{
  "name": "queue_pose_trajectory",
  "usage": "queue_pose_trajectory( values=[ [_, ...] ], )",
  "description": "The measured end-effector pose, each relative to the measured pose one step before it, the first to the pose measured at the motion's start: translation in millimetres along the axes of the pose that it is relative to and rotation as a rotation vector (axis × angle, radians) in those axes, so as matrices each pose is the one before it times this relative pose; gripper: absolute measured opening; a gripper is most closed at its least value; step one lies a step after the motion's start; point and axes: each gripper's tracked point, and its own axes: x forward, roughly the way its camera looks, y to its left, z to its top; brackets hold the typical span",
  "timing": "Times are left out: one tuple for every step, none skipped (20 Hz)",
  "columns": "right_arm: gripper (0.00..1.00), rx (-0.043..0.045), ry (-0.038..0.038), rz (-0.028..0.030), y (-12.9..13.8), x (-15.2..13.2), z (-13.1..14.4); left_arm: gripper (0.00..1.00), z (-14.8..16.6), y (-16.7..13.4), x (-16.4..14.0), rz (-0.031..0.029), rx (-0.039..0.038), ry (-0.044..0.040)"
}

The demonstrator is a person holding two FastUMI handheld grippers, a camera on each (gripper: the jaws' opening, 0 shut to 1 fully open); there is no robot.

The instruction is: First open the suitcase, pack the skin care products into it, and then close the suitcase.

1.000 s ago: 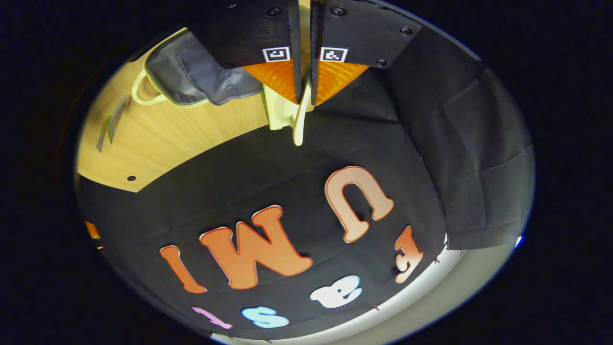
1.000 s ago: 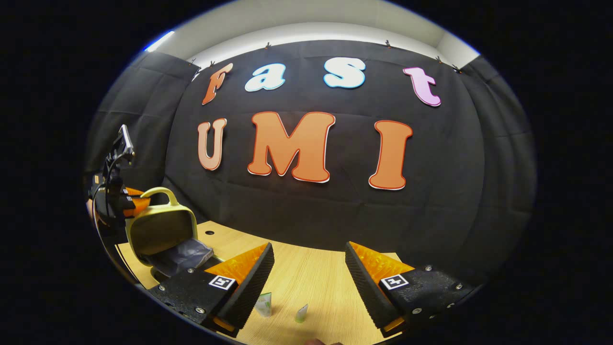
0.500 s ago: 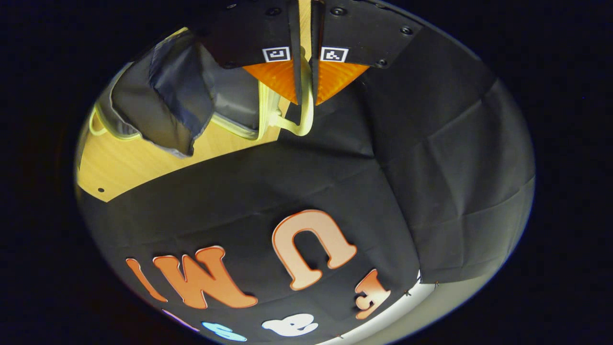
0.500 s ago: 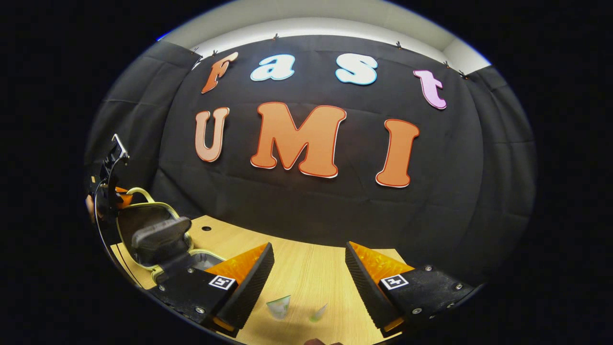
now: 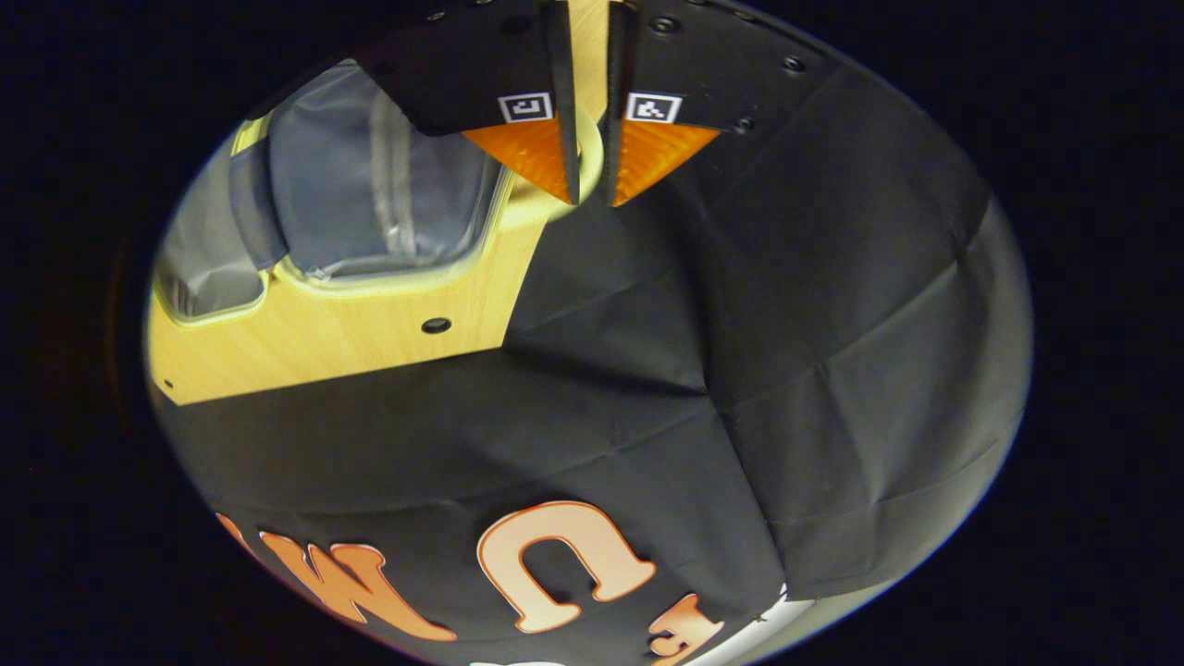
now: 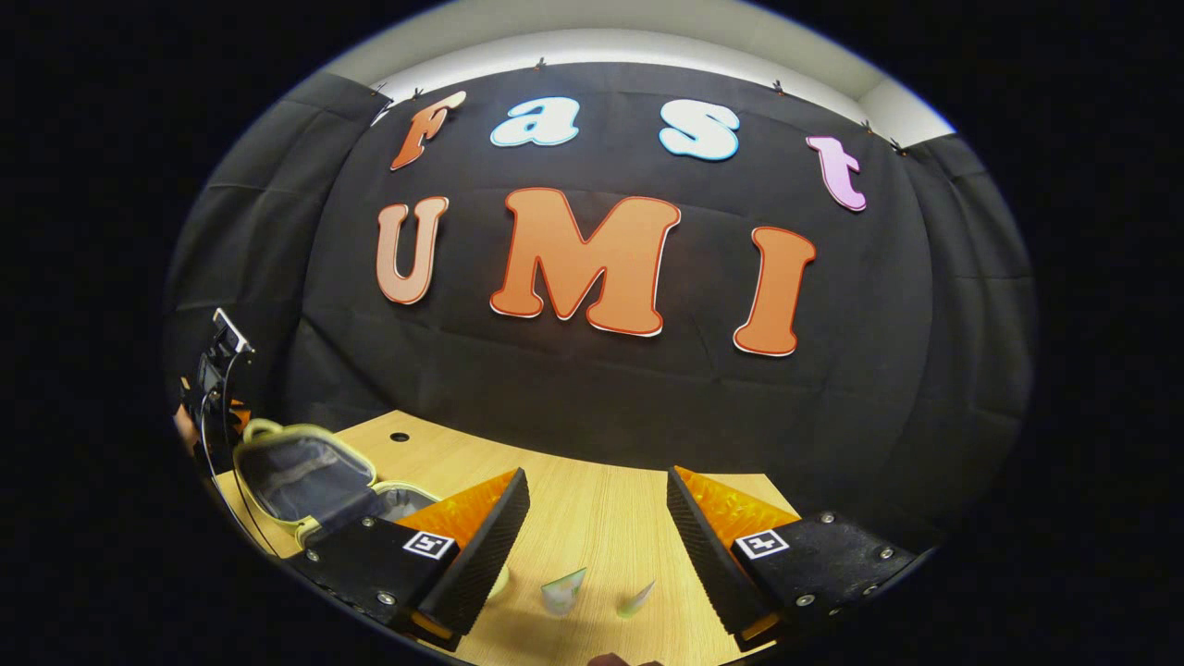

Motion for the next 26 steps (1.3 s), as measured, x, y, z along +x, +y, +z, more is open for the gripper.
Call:
queue_pose_trajectory(
  values=[
    [0.95, 0.00008, 0.00464, -0.005, -2.77, -0.04, -2.74, 0.23, -0.14, -7.11, -7.03, -0.01725, -0.00677, -0.02141],
    [0.95, -0.00256, 0.00134, -0.00727, -4.09, 0.66, -1.95, 0.34, 7.35, -11.14, -9.77, -0.01937, -0.00355, -0.02528],
    [0.94, -0.00178, 0.00355, -0.00446, -4.34, -0.42, -3.02, 0.46, 6.34, -14.03, -2.89, -0.01547, 0.00076, -0.02949],
    [0.94, -0.002, 0.00628, -0.00379, -4.19, -0.64, -3.34, 0.57, 10.14, -14.11, -3.77, -0.02316, -0.00287, -0.02872],
    [0.94, -0.00071, 0.00747, 0.00143, -3.14, -1.54, -4.92, 0.7, 8.89, -16.09, -5.21, -0.02572, -0.00769, -0.02717],
    [0.95, -0.00219, 0.00647, 0.0004, -3.45, -0.7, -4.8, 0.76, 12.62, -20.45, -6.63, -0.03496, -0.00769, -0.02514],
    [0.95, -0.00294, 0.0078, 0.00063, -3.93, -0.49, -5.18, 0.74, 9.94, -22.53, -7.17, -0.02743, -0.00368, -0.02116],
    [0.94, -0.00039, 0.00797, 0.00166, -3.75, -0.68, -5.06, 0.8, 11.9, -25.27, -5.91, -0.04269, -0.00141, -0.02913],
    [0.94, 0.00078, 0.00929, 0.00101, -2.6, 0.41, -5.58, 0.83, 13.06, -24.88, -6.94, -0.03558, -0.00208, -0.02086],
    [0.95, 0.00317, 0.01191, 0.00567, -2.11, 0.11, -6.76, 0.84, 10.18, -25.76, -5.22, -0.04229, -0.0008, -0.02314],
    [0.95, 0.00132, 0.01477, 0.00438, -2.58, 0.08, -7.48, 0.94, 8.07, -29.68, -5.62, -0.04641, -0.00024, -0.01654],
    [0.95, -0.0001, 0.01475, 0.00679, -2.57, -0.43, -7.84, 0.94, 8.29, -27.22, -2.33, -0.04661, 0.00196, -0.0155],
    [0.95, -0.00306, 0.01168, 0.0047, -3.07, -0.87, -7.91, 0.96, 6.16, -29.06, -2.91, -0.04751, 0.00401, -0.00998],
    [0.95, -0.00481, 0.01397, 0.00279, -3.67, -0.35, -8.52, 0.97, 5.71, -28.64, 0.18, -0.05031, 0.00303, -0.01055],
    [0.95, -0.0023, 0.01837, 0.00502, -3.04, 0.94, -9.45, 0.96, -0.41, -29.1, 1.56, -0.05065, -0.00008, -0.00157],
    [0.95, -0.00012, 0.0186, 0.00491, -2.84, 0.35, -8.98, 0.97, 1.92, -28.12, 1.36, -0.04986, 0.00017, 0.00042],
    [0.95, 0.00023, 0.01699, 0.00791, -1.29, 0.94, -7.42, 0.97, 0.73, -25.19, 2.81, -0.04342, -0.00233, 0.00052],
    [0.95, -0.00052, 0.01332, 0.00503, -2.47, 1.35, -6.83, 0.97, 0.45, -25.52, 4.1, -0.04377, -0.00818, 0.0005],
    [0.95, 0.00059, 0.01356, 0.00494, -2.87, 1.4, -6.17, 0.97, 0.05, -26.62, 3.83, -0.03941, -0.003, 0.00325],
    [0.95, 0.00088, 0.01019, 0.00309, -3.58, 1.42, -3.98, 0.98, 2.06, -23.28, 5.69, -0.03744, 0.00036, -0.00002],
    [0.95, 0.0012, 0.00985, 0.00386, -3.02, 1.03, -4.85, 0.97, -4.66, -21.3, 4.21, -0.03441, 0.00205, 0.00713],
    [0.95, 0.00086, 0.00586, 0.00447, -2.01, 1.05, -2.69, 0.97, -4.63, -19.05, 5.27, -0.03272, 0.00418, 0.0057],
    [0.95, -0.00123, 0.00454, 0.00257, -2.22, 1.32, -2.1, 0.98, -8.27, -17.04, 6.15, -0.02815, 0.00085, 0.00733],
    [0.95, -0.00169, 0.00417, 0.0095, -1.06, 1.84, -1.55, 0.98, -6.02, -16.49, 7.19, -0.02824, -0.00147, 0.01026],
    [0.95, -0.00389, 0.00357, 0.00729, -1.35, 0.83, -1.89, 0.98, -5.28, -14.84, 5.99, -0.02186, 0.00303, 0.00865],
    [0.95, -0.00358, 0.00304, 0.0109, -1.36, 1.0, -1.71, 0.98, -5.94, -11.99, 9.02, -0.01549, 0.00717, 0.00983]
  ],
)
